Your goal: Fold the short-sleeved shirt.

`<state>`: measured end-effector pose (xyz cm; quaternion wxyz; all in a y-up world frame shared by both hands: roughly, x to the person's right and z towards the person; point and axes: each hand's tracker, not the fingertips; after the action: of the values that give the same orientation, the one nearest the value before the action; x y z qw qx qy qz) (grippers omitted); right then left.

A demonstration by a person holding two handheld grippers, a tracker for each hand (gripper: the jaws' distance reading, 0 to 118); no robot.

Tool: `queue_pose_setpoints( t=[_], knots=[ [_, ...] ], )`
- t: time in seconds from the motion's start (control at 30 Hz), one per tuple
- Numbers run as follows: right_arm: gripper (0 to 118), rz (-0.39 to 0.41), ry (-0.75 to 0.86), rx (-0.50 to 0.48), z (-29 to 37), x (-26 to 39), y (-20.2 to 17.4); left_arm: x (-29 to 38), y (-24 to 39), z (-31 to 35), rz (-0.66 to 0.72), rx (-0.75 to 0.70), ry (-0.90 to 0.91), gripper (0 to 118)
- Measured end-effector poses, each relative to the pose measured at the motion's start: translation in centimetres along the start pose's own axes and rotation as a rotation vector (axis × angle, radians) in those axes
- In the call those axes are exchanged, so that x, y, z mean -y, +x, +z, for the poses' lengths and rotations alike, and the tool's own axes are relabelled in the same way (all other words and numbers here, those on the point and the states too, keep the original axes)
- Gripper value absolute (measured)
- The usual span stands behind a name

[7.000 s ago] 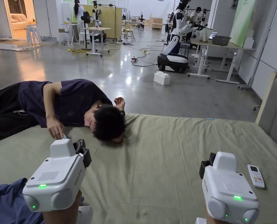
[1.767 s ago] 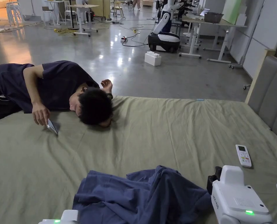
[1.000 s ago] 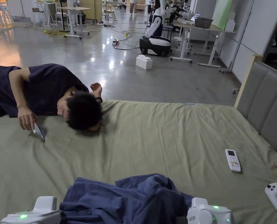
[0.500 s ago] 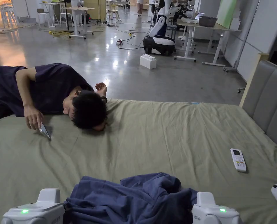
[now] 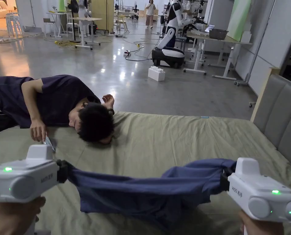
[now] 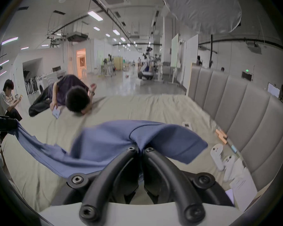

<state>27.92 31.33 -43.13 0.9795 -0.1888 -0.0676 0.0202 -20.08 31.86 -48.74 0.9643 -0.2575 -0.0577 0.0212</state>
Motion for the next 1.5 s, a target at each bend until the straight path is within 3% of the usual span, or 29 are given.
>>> queue_pose_setpoints(
  t=[0.5, 0.63, 0.93, 1.2, 1.5],
  knots=[
    [4, -0.009, 0.200, 0.019, -0.1, -17.0, -1.7, -17.0, 0.1, 2.1, -0.033, -0.039, 0.212, 5],
    [4, 0.053, 0.276, 0.032, -0.8, -21.5, -2.4, -20.4, -0.4, 1.2, -0.017, -0.047, 0.243, 5],
    [4, 0.073, 0.331, 0.073, -3.5, -28.5, -3.5, -26.8, -0.8, -1.7, -0.022, -0.072, 0.281, 5],
    [4, 0.089, 0.384, 0.119, -5.0, -30.6, -3.6, -29.9, 0.2, -3.5, -0.039, -0.076, 0.320, 5],
    [4, 0.103, 0.298, 0.109, -5.1, -23.2, -3.5, -23.1, 0.8, -4.8, -0.064, -0.082, 0.262, 5]
  ],
)
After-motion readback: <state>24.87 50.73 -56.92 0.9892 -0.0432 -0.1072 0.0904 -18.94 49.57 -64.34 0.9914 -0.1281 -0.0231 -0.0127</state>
